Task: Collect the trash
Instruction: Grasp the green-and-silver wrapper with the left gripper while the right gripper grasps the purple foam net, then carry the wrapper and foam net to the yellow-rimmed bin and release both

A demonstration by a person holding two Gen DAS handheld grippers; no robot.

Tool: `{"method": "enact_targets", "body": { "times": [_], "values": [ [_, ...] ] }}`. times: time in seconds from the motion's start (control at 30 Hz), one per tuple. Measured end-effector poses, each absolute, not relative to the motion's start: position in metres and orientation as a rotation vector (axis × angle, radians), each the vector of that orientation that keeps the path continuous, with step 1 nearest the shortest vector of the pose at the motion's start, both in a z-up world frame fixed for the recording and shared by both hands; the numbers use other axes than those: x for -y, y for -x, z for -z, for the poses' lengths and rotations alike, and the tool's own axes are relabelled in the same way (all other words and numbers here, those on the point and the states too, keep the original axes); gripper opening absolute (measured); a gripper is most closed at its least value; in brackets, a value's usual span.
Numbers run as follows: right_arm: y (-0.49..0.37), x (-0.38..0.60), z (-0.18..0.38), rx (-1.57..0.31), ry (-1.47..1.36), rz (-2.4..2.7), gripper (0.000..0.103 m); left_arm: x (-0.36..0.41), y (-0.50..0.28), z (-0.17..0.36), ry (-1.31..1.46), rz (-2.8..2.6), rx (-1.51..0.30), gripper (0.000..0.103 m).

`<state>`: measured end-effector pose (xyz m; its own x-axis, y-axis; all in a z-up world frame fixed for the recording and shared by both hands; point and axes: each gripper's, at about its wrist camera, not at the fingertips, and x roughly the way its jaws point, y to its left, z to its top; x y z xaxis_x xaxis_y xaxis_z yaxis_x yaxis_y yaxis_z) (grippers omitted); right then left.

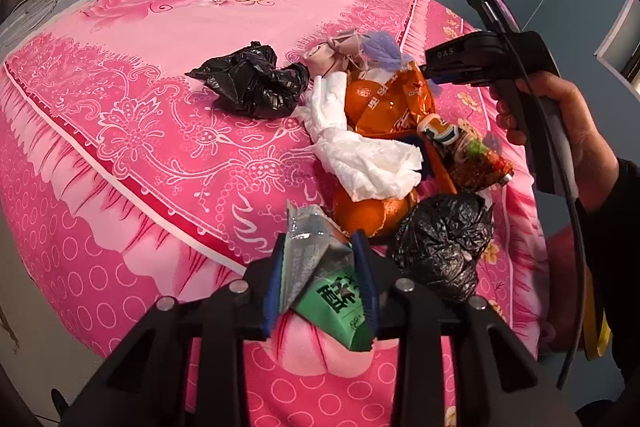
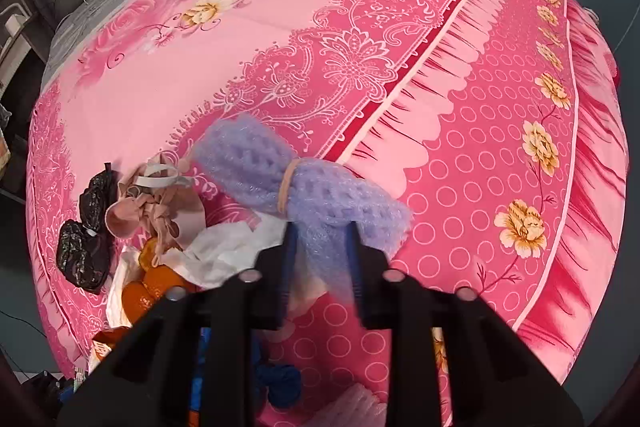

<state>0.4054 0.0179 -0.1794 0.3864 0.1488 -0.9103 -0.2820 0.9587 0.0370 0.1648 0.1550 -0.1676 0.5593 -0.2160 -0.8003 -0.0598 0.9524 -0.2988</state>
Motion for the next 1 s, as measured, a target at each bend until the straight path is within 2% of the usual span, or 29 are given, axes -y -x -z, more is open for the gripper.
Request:
{"method": "enact_targets", "body": {
  "times": [0.07, 0.2, 0.5, 0.77, 1.0],
  "values": [
    [-0.405, -0.019, 0.178, -1.146, 0.125, -0.289, 0.013, -0.156, -0.163, 0.166, 0.317, 0.093, -0.965, 0.028],
    [-0.4, -0.015, 0.171, -1.135, 0.091, -0.309, 0.012, -0.158, -0.159, 0.162, 0.32, 0.088, -0.952, 0.028],
    [-0.354, 0.01, 0.101, -1.002, -0.035, -0.387, 0.012, -0.169, -0.144, 0.149, 0.398, 0.074, -0.891, 0.028],
    [-0.288, 0.042, 0.052, -0.948, -0.128, -0.502, 0.012, -0.17, -0.125, 0.127, 0.386, 0.043, -0.819, 0.028],
    [-0.216, 0.075, 0.046, -0.976, -0.188, -0.595, 0.012, -0.166, -0.11, 0.103, 0.364, 0.028, -0.755, 0.028]
  ]
}}
